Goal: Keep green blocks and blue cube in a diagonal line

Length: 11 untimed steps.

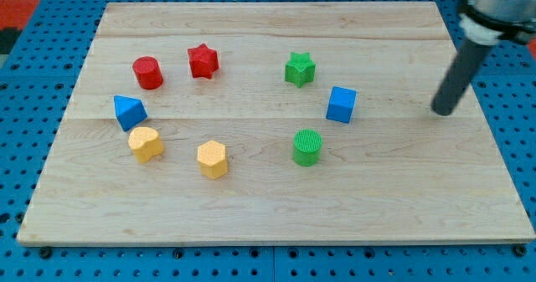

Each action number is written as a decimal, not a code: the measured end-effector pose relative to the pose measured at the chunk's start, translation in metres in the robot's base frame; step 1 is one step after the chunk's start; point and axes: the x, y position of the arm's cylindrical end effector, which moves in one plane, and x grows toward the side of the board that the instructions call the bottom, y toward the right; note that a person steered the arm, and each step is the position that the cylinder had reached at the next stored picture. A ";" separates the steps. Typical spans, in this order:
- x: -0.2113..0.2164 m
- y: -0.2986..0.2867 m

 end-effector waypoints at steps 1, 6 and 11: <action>-0.005 -0.075; -0.089 -0.164; 0.059 -0.090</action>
